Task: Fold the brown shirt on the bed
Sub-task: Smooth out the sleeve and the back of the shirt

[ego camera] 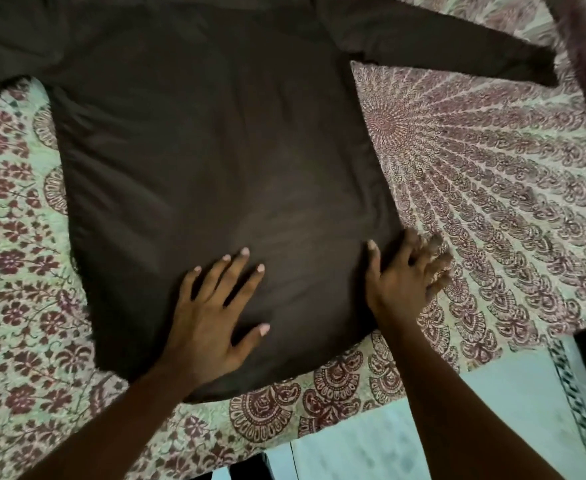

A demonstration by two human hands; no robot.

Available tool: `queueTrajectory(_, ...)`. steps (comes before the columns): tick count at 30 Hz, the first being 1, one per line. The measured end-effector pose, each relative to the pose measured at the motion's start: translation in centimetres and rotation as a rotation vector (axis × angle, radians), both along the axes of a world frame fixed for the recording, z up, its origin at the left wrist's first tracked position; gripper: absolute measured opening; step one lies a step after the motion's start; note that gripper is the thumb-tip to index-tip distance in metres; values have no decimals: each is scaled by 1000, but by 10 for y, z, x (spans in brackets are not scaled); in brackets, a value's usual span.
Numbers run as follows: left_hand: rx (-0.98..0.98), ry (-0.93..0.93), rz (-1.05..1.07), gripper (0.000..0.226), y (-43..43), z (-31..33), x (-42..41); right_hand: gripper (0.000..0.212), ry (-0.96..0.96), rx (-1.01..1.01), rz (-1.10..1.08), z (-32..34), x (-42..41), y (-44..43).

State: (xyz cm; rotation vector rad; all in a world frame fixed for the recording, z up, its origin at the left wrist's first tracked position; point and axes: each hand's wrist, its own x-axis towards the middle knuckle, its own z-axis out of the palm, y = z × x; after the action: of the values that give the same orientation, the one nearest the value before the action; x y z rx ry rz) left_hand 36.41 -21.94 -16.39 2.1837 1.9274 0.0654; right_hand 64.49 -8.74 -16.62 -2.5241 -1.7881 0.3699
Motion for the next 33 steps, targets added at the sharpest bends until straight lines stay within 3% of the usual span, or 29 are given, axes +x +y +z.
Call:
queueTrajectory(4,82,55,312,80,72,-6,-35,75,24,190,470,-9,-92,61)
queueTrajectory(8,6,-1,586,81,93,-14,-82,63,115,52,848,-19,-177,123)
queueTrajectory(11,-40,10,562,84,56,-9,-85,61,114,-27,749,-21,-180,135)
queueTrajectory(17,-117,59,253,91,-63,1,-57,67,47,60,412,-14,-96,66)
queueTrajectory(23,-162,27,210,87,-91,5,-48,72,49,3,359,-4,-41,1)
queueTrajectory(25,-128,17,260,82,-85,4,-48,72,42,-7,373,-5,-39,-9)
queueTrajectory(28,-130,5,496,79,-80,2,-47,68,-5,18,365,-8,-24,-32)
queueTrajectory(33,-164,-86,727,84,-94,11,-28,77,-23,-24,108,-3,-7,-64)
